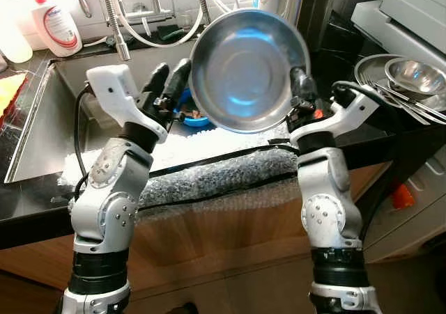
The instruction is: Kitchen organization
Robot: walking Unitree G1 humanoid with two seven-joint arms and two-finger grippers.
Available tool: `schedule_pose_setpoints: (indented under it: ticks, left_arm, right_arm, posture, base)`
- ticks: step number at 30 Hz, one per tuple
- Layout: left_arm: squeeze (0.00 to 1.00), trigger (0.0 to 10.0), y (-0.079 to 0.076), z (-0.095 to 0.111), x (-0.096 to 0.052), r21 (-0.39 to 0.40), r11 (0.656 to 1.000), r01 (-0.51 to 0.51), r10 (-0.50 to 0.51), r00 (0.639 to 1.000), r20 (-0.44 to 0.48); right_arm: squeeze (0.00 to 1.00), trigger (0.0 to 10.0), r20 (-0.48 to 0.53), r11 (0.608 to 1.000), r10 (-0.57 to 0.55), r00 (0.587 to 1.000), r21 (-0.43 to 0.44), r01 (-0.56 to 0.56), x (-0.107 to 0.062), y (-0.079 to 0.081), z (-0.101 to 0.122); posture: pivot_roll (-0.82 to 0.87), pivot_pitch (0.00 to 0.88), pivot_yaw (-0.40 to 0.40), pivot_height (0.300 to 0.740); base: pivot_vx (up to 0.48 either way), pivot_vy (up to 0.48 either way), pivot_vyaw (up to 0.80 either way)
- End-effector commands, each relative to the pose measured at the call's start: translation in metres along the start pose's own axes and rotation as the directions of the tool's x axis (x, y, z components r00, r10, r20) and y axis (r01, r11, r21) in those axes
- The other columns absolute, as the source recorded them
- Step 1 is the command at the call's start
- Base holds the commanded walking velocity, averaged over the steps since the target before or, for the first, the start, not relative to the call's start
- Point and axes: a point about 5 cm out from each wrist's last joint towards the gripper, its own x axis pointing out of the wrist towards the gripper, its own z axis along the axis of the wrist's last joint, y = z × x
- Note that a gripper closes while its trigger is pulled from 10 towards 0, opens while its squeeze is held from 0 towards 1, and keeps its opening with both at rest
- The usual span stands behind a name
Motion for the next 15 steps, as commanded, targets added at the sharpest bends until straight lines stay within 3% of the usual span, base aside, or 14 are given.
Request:
schedule_pose_setpoints:
  ticks: [1, 15]
  left_arm:
    - [0.0, 10.0, -0.0029, 0.0059, -0.0004, 0.029, 0.999, 0.021, -0.022, 1.0, 0.02]
    - [0.0, 10.0, -0.0099, -0.0035, -0.0022, 0.144, 0.988, 0.06, -0.056, 0.998, -0.028]
  right_arm:
    - [0.0, 10.0, 0.023, 0.999, 0.039, 0.999, 0.016, -0.039, 0.0002, 0.0113, 0.0046]
    - [0.0, 10.0, 0.004, 0.998, 0.06, 0.998, 0.03, -0.06, 0.0001, 0.0172, 0.0017]
  posture:
    - [-0.05, 0.105, 0.056, 0.74]
    - [-0.05, 0.101, 0.053, 0.74]
  base:
    - [0.0, 0.0, 0.0]
    - [0.0, 0.0, 0.0]
